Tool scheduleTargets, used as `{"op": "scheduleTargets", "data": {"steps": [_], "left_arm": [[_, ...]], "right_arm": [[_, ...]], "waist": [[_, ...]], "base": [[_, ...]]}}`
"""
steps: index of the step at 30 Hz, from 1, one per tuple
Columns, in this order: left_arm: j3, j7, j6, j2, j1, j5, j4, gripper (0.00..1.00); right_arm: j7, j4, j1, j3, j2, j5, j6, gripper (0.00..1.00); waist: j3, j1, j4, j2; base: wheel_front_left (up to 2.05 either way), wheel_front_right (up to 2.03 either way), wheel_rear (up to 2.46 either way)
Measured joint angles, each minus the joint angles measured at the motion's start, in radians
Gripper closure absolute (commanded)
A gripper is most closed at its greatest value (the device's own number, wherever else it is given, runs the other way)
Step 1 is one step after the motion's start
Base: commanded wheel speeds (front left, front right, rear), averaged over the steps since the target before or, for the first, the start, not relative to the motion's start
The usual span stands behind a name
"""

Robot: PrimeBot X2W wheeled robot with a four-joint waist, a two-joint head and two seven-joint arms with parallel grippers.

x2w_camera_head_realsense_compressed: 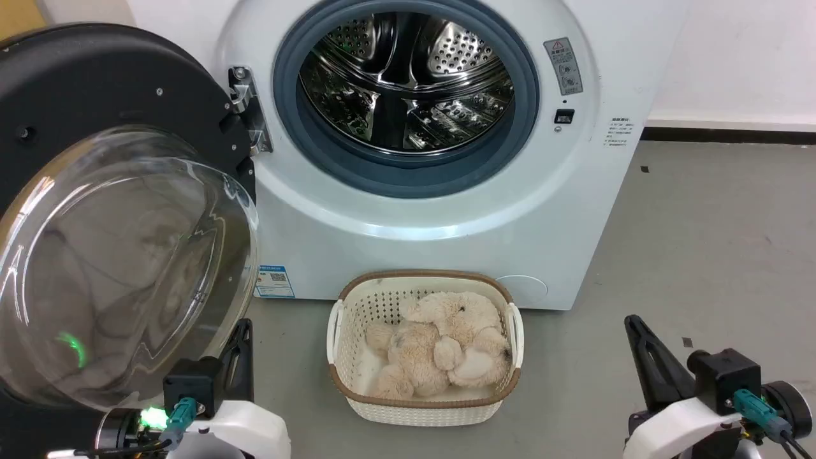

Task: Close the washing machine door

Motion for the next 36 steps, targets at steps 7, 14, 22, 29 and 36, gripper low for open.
{"op": "scheduleTargets", "data": {"steps": [7,14,22,29,36], "left_arm": [[0.0,0.0,0.0,0.0,0.0,0.0,0.0,1.0],[-0.001,0.0,0.001,0.0,0.0,0.0,0.001,0.0],[-0.007,-0.005,0.002,0.0,0.0,-0.001,0.003,0.0],[-0.013,-0.02,0.007,0.0,0.0,-0.005,0.006,0.0],[-0.013,-0.035,0.011,0.0,0.0,-0.009,0.008,0.0]], "right_arm": [[0.0,0.0,0.0,0.0,0.0,0.0,0.0,1.0],[0.0,0.0,0.001,0.001,0.0,0.001,0.0,0.0],[-0.007,0.0,0.001,0.001,0.0,0.004,0.0,0.0],[-0.02,0.0,0.002,0.001,0.0,0.013,0.0,0.0],[-0.035,0.001,0.002,0.004,-0.001,0.026,0.0,0.0]], "waist": [[0.0,0.0,0.0,0.0],[0.0,0.0,0.0,0.0],[0.0,0.0,0.003,0.0],[0.0,0.0,0.017,0.0],[0.0,0.0,0.04,0.0]], "base": [[0.0,0.0,0.0],[0.0,0.0,0.0],[0.0,0.0,0.0],[0.0,0.0,0.0],[0.0,0.0,0.0]]}}
